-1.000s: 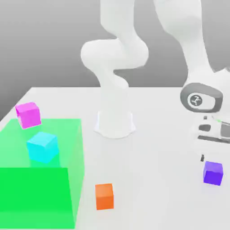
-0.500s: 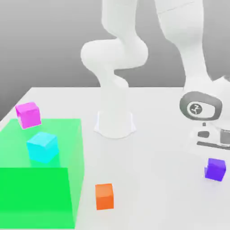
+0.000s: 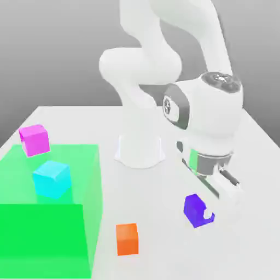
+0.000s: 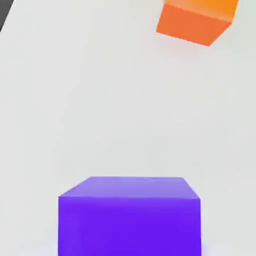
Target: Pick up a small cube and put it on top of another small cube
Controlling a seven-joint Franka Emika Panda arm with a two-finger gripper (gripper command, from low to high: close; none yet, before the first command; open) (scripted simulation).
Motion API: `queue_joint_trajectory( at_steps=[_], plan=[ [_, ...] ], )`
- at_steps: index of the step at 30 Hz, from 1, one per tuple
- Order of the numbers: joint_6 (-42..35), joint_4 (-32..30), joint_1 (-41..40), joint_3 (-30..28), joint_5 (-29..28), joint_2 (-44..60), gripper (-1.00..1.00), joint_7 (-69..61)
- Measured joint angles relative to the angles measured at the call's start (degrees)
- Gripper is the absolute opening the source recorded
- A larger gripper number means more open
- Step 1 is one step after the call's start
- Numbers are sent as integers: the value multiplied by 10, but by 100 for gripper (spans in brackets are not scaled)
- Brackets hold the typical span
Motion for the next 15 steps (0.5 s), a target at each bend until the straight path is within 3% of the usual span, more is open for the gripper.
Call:
queue_joint_trajectory(
  at_steps=[5, 12, 13, 15],
  plan=[
    [-3, -21, -87, -37, 44, -36, -100, 97],
    [91, -17, -81, -62, -41, 65, -100, 173],
    [100, -17, -78, -67, -51, 75, 100, 179],
    [100, -17, -78, -67, -51, 75, 100, 179]
  ],
)
